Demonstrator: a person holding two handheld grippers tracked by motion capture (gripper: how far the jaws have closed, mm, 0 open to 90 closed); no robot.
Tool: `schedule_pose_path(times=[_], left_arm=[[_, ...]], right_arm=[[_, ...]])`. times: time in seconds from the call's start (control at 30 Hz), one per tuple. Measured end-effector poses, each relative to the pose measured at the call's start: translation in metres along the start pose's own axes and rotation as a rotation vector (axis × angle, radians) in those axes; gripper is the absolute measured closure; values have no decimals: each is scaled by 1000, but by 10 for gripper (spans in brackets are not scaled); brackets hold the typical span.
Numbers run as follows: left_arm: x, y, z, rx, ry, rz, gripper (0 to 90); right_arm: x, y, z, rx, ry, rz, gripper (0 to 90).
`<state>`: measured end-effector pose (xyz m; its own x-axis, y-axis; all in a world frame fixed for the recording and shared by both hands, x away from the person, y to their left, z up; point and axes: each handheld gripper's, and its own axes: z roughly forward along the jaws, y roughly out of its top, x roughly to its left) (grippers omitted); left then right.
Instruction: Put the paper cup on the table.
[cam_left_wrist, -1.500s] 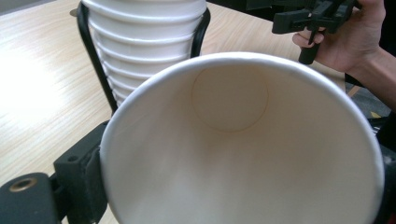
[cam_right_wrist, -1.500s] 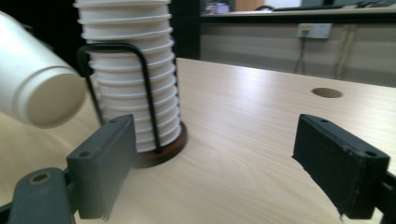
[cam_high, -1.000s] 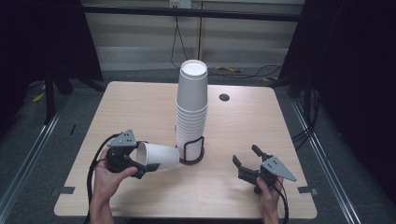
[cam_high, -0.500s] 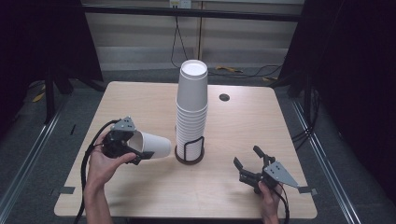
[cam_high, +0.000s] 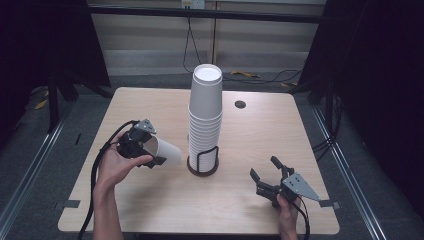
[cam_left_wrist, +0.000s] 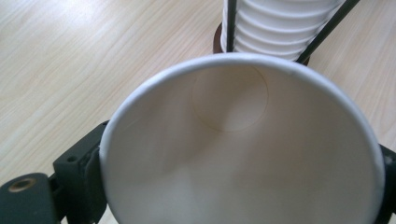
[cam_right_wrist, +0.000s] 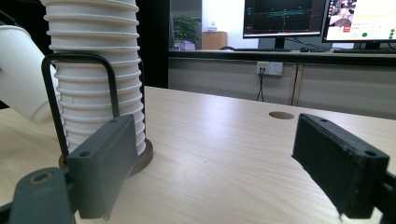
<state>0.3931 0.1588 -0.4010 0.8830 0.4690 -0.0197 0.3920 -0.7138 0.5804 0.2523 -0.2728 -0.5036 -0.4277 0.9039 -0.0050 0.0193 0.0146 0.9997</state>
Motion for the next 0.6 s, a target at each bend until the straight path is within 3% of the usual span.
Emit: schedule_pose_path(times=[0.03, 0.07, 0.13, 0.17, 0.23, 0.37, 0.47, 0.5, 0.6], left_arm=[[0, 1, 2, 8, 5, -12, 82], [1, 2, 2, 33, 8, 9, 82], [2, 4, 6, 47, 14, -9, 81], [4, 5, 6, 67, 13, 9, 81], [6, 7, 7, 86, 25, -2, 80], [9, 10, 6, 131, 25, 12, 77], [10, 12, 11, 168, 26, -6, 73], [11, 13, 13, 201, 22, 10, 72], [12, 15, 18, 230, 31, 11, 69]], right_arm=[[0, 0, 0, 0, 0, 0, 134], [0, 0, 0, 0, 0, 0, 134], [0, 0, 0, 0, 0, 0, 134], [0, 0, 0, 0, 0, 0, 134], [0, 0, 0, 0, 0, 0, 134], [0, 0, 0, 0, 1, 0, 135], [0, 0, 0, 0, 1, 0, 134], [0, 0, 0, -2, 3, 0, 134], [0, 0, 0, -1, 2, 1, 135]])
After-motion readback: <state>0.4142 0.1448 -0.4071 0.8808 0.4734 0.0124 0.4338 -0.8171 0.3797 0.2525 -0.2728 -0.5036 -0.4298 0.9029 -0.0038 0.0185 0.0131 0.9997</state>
